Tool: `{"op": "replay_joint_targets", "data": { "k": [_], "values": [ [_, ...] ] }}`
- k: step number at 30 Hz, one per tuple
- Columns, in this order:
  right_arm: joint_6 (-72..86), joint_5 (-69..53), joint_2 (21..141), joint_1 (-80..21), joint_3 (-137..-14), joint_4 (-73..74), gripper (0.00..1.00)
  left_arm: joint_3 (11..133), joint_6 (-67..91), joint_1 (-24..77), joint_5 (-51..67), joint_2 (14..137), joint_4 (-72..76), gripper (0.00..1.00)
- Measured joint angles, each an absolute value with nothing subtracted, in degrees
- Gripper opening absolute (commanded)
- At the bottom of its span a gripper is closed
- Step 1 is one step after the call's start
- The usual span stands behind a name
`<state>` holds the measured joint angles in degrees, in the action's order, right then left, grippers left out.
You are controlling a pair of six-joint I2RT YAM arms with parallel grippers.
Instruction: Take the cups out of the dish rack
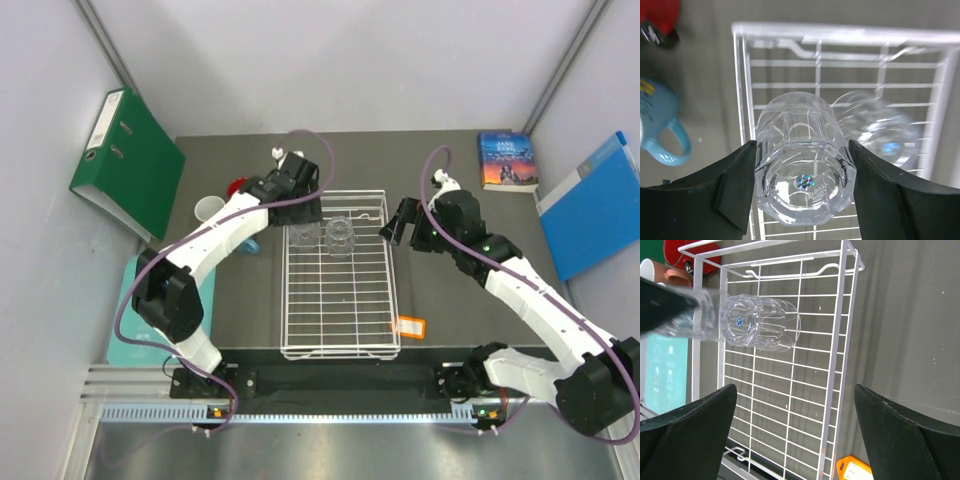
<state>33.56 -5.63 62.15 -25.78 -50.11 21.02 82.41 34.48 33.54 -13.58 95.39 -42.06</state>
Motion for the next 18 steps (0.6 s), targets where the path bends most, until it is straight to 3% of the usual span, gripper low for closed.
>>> {"op": "replay_joint_targets", "data": {
  "k": [4,9,14,18],
  "values": [
    [33.0,-5.3,61.3,-25.8,-50.1,20.7,0.98,91.4,32.9,33.5,-13.8,94.1,-44.1,0.0],
    [32.5,-4.7,60.4,-25.8,-50.1,20.3,0.91,92.9,33.0,32.5,-7.8,87.4,-40.1,0.0],
    [33.5,-11.5,55.5,-25.6,-49.5,12.8,0.95,79.6,40.6,27.8,10.5,79.5,-22.1,0.0],
    [35.5,-18.2,52.8,-25.6,-48.3,5.0,0.9,68.3,52.6,25.1,24.6,80.7,-3.0,0.0]
  ]
}}
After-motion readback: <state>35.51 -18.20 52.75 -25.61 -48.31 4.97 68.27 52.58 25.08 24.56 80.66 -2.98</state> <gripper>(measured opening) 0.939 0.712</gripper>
